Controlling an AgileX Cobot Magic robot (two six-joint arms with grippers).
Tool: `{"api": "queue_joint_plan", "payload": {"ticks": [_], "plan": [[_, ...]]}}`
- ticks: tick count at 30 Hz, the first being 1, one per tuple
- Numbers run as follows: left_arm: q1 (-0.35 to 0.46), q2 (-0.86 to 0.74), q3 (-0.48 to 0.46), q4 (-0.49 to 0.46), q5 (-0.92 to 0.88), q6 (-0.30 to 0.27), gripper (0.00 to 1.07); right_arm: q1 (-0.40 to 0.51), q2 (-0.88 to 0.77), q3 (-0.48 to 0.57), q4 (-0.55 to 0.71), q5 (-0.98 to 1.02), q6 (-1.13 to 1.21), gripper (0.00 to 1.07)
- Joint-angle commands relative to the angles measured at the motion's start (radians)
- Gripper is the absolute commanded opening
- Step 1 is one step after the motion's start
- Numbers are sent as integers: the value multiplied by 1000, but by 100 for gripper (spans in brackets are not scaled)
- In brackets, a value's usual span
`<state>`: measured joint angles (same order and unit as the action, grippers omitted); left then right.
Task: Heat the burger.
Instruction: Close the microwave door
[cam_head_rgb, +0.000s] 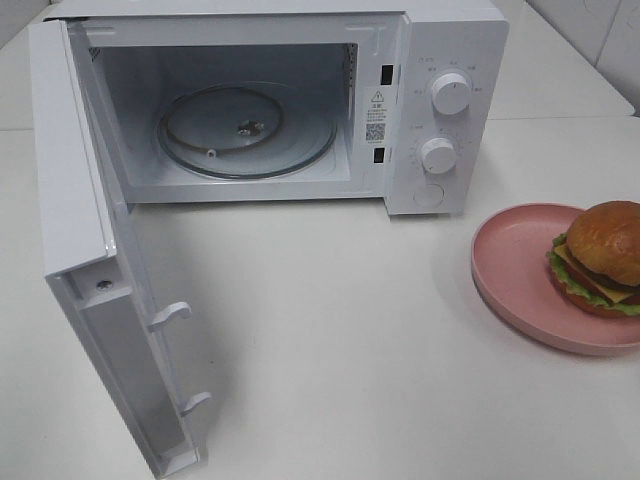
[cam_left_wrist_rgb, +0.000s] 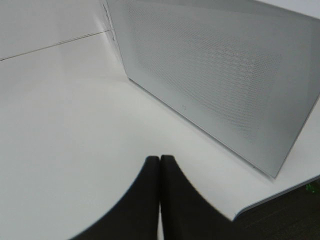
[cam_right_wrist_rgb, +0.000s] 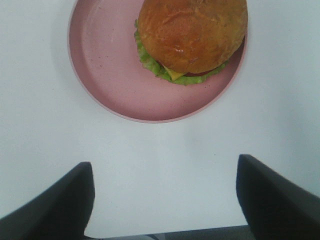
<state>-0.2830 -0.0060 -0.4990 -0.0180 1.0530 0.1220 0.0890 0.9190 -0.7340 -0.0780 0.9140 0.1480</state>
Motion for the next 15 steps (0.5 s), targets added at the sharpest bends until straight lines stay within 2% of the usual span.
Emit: {"api": "queue_joint_plan", "payload": {"ticks": [1,4,5,8,9,15], "plan": [[1,-19,2,0,-13,-2,0,-6,-175,9,6,63,-59,74],[1,-19,2,0,-13,-2,0,-6,-264,25,11,63,-82,74],[1,-19,2,0,-13,-2,0,-6,-387,56,13,60,-95,74],[1,-19,2,0,-14,-2,0,-6,-420,66,13,60,-103,74],[1,-19,2,0,-14,-2,0,-6,-501,86,13,60,-113,73],[1,-19,2,0,-14,-1,0,-6,-692,147,23,57,-138,73]]}}
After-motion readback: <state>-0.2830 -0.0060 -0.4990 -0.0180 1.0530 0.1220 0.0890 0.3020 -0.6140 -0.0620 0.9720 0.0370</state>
